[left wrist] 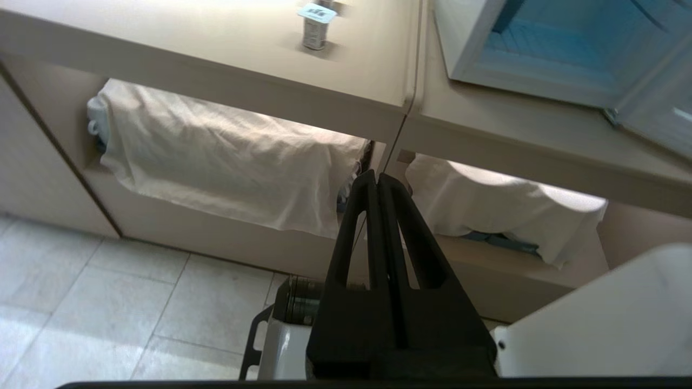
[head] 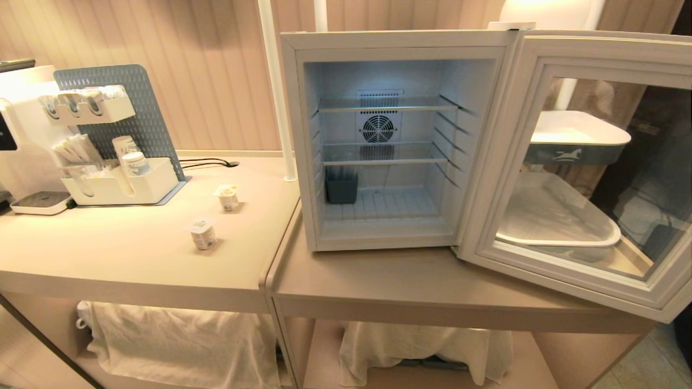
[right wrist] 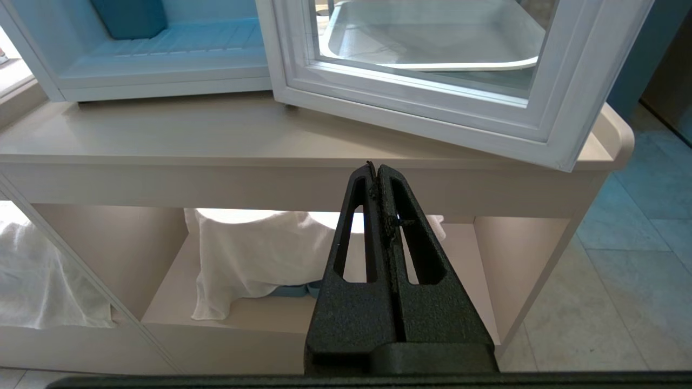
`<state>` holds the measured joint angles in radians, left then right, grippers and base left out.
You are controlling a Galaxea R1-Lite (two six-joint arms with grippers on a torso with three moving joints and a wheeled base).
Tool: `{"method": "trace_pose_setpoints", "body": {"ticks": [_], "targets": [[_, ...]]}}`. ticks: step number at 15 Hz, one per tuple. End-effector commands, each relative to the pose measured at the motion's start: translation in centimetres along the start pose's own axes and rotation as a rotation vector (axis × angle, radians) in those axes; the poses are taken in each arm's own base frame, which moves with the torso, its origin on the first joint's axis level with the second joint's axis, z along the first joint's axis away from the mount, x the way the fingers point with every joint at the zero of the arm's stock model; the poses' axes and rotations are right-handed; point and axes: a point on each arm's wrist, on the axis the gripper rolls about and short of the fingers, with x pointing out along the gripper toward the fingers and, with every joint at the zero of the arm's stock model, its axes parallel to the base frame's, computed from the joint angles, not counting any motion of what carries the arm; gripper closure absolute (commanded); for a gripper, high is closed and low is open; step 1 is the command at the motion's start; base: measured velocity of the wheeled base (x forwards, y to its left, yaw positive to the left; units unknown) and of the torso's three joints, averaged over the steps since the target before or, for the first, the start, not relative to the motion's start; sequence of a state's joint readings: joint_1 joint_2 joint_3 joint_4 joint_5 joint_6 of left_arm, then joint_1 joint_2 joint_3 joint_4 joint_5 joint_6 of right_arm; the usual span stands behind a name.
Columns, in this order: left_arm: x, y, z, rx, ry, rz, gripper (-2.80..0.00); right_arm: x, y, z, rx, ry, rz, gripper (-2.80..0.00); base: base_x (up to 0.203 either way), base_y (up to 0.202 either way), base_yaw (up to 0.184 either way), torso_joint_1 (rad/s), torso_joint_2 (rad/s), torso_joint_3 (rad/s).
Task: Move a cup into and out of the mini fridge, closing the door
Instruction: Put the yoghurt in the freezer
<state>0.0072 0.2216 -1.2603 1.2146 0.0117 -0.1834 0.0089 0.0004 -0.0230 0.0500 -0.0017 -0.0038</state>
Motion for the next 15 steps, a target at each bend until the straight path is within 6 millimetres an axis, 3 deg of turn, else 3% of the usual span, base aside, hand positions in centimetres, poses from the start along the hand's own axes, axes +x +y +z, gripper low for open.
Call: {"method": "trace_pose_setpoints", "body": {"ticks": [1, 2, 4, 6, 9, 11, 15], "targets": [[-1.2, 1.0, -4.4, 0.04, -0.051, -0.041, 0.0, 0.0, 0.0, 0.0, -0.001, 0.004, 0.0, 0.0, 0.0, 0.0, 0.0, 0.0, 0.0, 0.0], [-0.7, 1.2, -5.9, 0.054, -0.03, -0.05, 0.0, 0.0, 0.0, 0.0, -0.001, 0.002, 0.0, 0.0, 0.0, 0.0, 0.0, 0.0, 0.0, 0.0], [1.9, 1.2, -6.2, 0.016, -0.027, -0.057, 0.0, 0.0, 0.0, 0.0, -0.001, 0.003, 0.001, 0.0, 0.0, 0.0, 0.0, 0.0, 0.0, 0.0], [7.2, 1.2, -6.4, 0.028, -0.093, -0.032, 0.0, 0.0, 0.0, 0.0, -0.001, 0.003, 0.0, 0.0, 0.0, 0.0, 0.0, 0.0, 0.0, 0.0], [15.0, 2.0, -11.5, 0.136, -0.063, -0.008, 0.0, 0.0, 0.0, 0.0, -0.001, 0.003, 0.0, 0.0, 0.0, 0.0, 0.0, 0.0, 0.0, 0.0], [17.0, 2.2, -13.1, 0.171, -0.141, -0.033, 0.0, 0.0, 0.0, 0.0, -0.001, 0.003, 0.0, 0.0, 0.0, 0.0, 0.0, 0.0, 0.0, 0.0], [17.1, 2.2, -13.1, 0.204, -0.177, -0.048, 0.0, 0.0, 0.0, 0.0, -0.001, 0.005, 0.0, 0.0, 0.0, 0.0, 0.0, 0.0, 0.0, 0.0]]}}
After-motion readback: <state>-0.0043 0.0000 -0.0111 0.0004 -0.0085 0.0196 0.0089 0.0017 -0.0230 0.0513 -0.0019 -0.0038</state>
